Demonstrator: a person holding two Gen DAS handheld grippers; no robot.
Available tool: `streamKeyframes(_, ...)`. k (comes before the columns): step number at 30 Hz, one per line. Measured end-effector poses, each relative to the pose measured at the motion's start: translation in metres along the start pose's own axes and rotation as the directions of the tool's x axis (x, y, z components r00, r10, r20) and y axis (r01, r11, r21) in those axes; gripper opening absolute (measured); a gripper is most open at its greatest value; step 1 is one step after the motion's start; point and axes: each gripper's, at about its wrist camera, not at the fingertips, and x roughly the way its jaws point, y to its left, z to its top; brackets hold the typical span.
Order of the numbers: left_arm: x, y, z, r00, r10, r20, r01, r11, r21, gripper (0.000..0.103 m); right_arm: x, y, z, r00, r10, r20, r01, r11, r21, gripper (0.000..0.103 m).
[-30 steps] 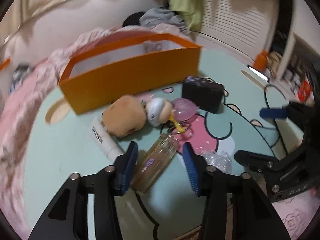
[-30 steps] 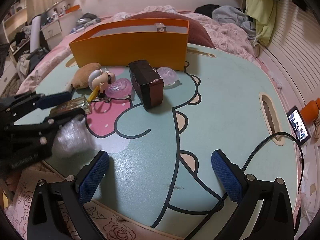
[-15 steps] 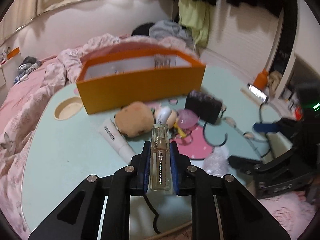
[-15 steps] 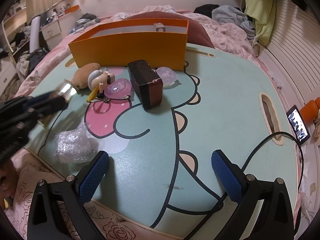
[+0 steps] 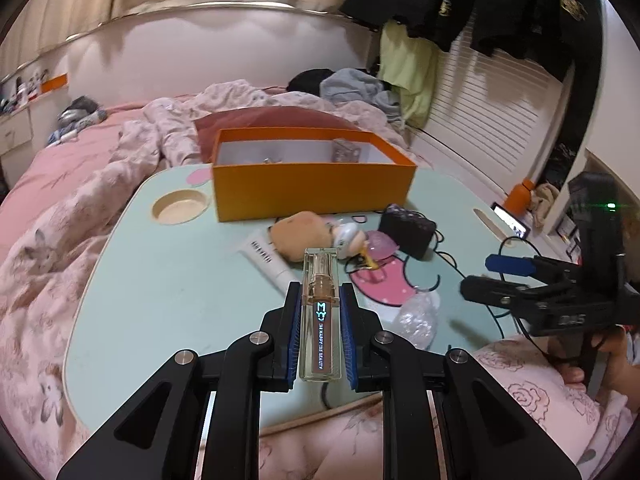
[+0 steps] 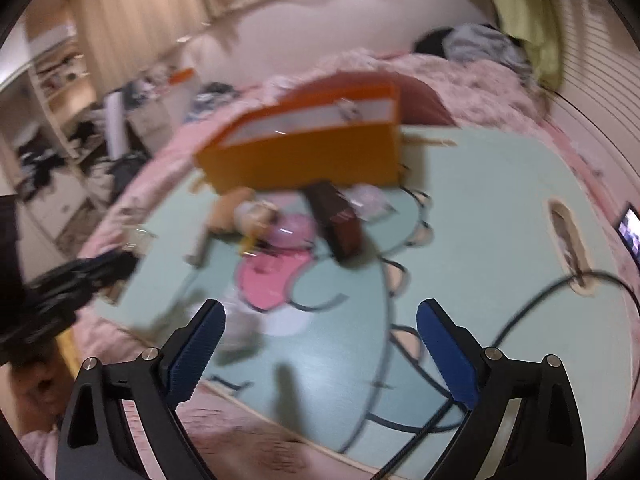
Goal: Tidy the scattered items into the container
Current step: 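Grasp the glass perfume bottle with the left gripper while the right gripper grasps the bubble-wrap bag, then lower the bottle and bubble-wrap bag into the orange box and open both grippers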
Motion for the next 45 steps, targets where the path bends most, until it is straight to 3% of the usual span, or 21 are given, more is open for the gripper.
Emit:
streamKeyframes(3,-0.002,0.007,-0.001,1.000,0.009,0.004,-0.009,1.000,-0.025,0.019,0.011,0.034,0.004,0.999,0.035,-0.033,-0.040,0.987,-0.157,0.096)
streamKeyframes(7,-0.004,0.009,-0.003,1.000,0.009,0.009,-0.009,1.000,-0.030,0.019,0.039,0.067,0.005,0.992,-0.041,-0.118,0.003,0.953,-0.301,0.087)
streamKeyframes(9,-0.005,0.009,-0.003,1.000,0.011,0.012,-0.011,1.000,-0.028,0.019,0.059,0.068,0.004,0.977,-0.069,-0.202,0.006,0.955,-0.297,0.068)
streamKeyframes(11,-0.005,0.010,-0.003,1.000,0.013,0.012,-0.012,0.999,-0.030,0.019,0.062,0.062,0.003,0.974,-0.069,-0.216,0.005,0.960,-0.281,0.032)
streamKeyframes(20,0.004,0.015,0.015,1.000,-0.006,0.002,0.007,0.998,-0.063,0.019,0.035,0.034,0.029,0.993,0.014,-0.119,-0.029,0.992,-0.124,0.032)
streamKeyframes(28,0.030,0.025,0.101,0.999,0.026,0.038,-0.024,0.999,-0.041,0.019,0.039,0.022,0.108,0.999,-0.050,0.017,0.051,0.995,-0.081,0.032)
streamKeyframes(33,0.072,0.034,0.150,0.999,0.032,0.007,-0.032,0.998,-0.050,0.019,0.066,0.007,0.157,0.994,-0.108,0.025,0.109,0.993,-0.047,0.032)
streamKeyframes(36,0.097,0.040,0.160,0.997,0.080,-0.006,-0.080,0.996,-0.033,0.019,0.089,0.001,0.175,0.991,-0.132,-0.012,0.131,0.991,-0.039,0.032)
streamKeyframes(40,0.128,0.049,0.165,0.995,0.075,-0.066,-0.079,0.995,-0.062,0.019,0.121,-0.003,0.183,0.981,-0.186,-0.064,0.182,0.981,-0.062,0.033)
streamKeyframes(42,0.140,0.052,0.168,0.991,0.094,-0.090,-0.101,0.992,-0.074,0.023,0.132,-0.008,0.185,0.973,-0.214,-0.084,0.211,0.976,-0.051,0.037)
streamKeyframes(45,0.141,0.051,0.171,0.989,0.124,-0.078,-0.130,0.989,-0.074,0.034,0.134,-0.019,0.187,0.973,-0.219,-0.080,0.219,0.976,-0.004,0.058)
